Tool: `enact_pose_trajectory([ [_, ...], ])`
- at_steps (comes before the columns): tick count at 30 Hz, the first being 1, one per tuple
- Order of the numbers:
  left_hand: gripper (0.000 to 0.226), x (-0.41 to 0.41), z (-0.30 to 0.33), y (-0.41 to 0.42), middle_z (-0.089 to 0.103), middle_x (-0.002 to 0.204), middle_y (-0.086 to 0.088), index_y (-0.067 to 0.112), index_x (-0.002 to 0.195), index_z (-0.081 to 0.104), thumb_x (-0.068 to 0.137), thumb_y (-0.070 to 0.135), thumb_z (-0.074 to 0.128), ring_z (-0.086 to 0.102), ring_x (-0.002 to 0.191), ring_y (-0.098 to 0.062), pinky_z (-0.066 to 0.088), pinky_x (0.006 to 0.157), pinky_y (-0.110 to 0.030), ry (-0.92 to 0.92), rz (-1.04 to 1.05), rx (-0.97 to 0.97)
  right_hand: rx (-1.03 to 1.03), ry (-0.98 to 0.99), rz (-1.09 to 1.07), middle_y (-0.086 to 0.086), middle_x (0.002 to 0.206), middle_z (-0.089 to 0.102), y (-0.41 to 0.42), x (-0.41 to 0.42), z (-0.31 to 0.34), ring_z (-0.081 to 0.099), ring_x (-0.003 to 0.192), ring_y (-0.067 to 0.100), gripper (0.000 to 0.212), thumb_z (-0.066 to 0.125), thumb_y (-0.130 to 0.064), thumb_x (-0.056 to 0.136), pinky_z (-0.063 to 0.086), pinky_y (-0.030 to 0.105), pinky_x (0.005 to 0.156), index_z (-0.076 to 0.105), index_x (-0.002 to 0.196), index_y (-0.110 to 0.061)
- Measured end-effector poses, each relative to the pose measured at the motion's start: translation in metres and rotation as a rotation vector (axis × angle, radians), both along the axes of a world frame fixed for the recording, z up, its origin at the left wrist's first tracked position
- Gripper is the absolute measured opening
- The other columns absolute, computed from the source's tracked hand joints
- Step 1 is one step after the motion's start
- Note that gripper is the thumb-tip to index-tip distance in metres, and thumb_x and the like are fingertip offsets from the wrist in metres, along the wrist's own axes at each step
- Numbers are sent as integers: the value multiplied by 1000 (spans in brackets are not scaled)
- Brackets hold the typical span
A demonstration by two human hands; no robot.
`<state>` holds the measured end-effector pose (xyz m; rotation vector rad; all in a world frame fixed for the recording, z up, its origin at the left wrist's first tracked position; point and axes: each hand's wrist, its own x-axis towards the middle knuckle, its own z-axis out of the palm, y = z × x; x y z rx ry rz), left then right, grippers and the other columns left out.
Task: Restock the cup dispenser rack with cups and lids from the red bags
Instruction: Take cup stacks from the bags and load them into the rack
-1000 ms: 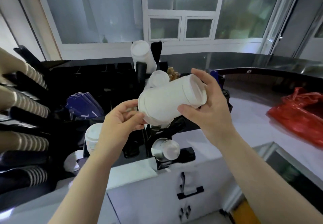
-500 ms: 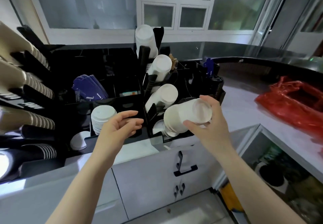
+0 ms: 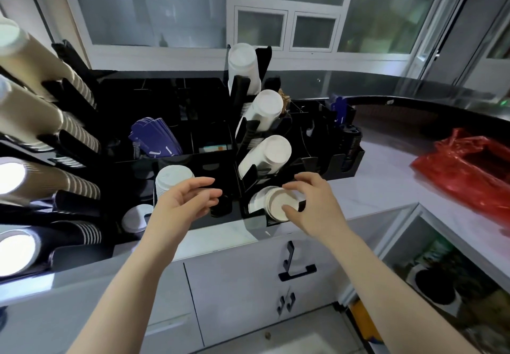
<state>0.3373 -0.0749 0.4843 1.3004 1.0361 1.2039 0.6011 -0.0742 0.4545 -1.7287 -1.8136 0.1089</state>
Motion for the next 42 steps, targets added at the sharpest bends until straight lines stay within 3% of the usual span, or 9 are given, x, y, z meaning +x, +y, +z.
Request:
enact_pose_trajectory([
  [5, 23, 0, 1, 2, 74, 98, 0, 19, 109, 64, 95, 5, 52, 69, 93, -16, 51, 82, -25, -3, 0, -11, -161, -169, -83, -3, 133, 47, 5, -2, -10, 38, 124, 19, 55, 64, -28, 88, 40, 32, 97, 47, 140, -24],
  [9, 23, -3, 0, 2, 74, 98, 0, 19, 108, 65, 94, 5, 52, 68, 94, -17, 51, 82, -25, 0, -10, -18, -217, -144, -95, -3, 136, 45, 3, 3, -14, 34, 127, 20, 61, 61, -29, 89, 40, 34, 99, 38, 146, -25],
  [13, 23, -6, 2, 6, 74, 99, 1, 19, 109, 65, 95, 6, 52, 68, 95, -17, 50, 83, -27, 15, -20, -5, -61, 1, -89, -3, 129, 52, 4, 4, -4, 44, 121, 18, 47, 65, -27, 87, 37, 25, 93, 54, 133, -23],
  [19, 23, -7, 9, 18, 74, 100, 3, 23, 108, 65, 95, 9, 53, 68, 95, -14, 48, 83, -28, 53, -41, 38, 154, 223, -1, -15, 104, 62, 7, -10, 29, 56, 100, 3, 26, 68, -15, 84, 46, 23, 90, 69, 108, -26],
  [26, 25, 1, 33, 53, 74, 99, 1, 24, 105, 66, 95, 6, 52, 68, 96, -17, 50, 88, -32, 50, -38, 131, 291, 310, 50, -20, 96, 63, 43, -18, 72, 57, 93, -4, 23, 68, -10, 83, 45, 9, 80, 70, 100, -25],
  [30, 26, 5, 49, 84, 74, 99, 1, 23, 107, 65, 95, 5, 51, 68, 98, -18, 49, 87, -31, 65, -23, 185, 315, 306, 103, -17, 98, 65, 83, -17, 97, 58, 92, -3, 20, 68, -12, 84, 44, 7, 80, 71, 102, -21],
  [34, 25, 9, 61, 117, 74, 100, 2, 22, 109, 65, 95, 5, 51, 68, 98, -17, 49, 90, -32, 67, 19, 218, 321, 296, 139, -27, 94, 60, 128, -16, 119, 55, 89, -7, 22, 67, -12, 84, 44, 10, 80, 69, 102, -25],
  [38, 26, 16, 70, 150, 73, 102, 1, 22, 109, 65, 95, 6, 51, 68, 98, -16, 49, 91, -36, 72, 67, 262, 355, 327, 137, -11, 103, 64, 175, -12, 138, 56, 91, 3, 30, 72, -16, 80, 46, 23, 87, 65, 108, -24],
  [42, 25, 31, 75, 180, 74, 100, 1, 22, 108, 64, 95, 5, 51, 68, 97, -16, 51, 91, -36, 64, 109, 264, 260, 305, 210, -10, 122, 55, 213, -10, 159, 52, 109, 7, 66, 80, -34, 71, 43, 28, 95, 51, 129, -27],
])
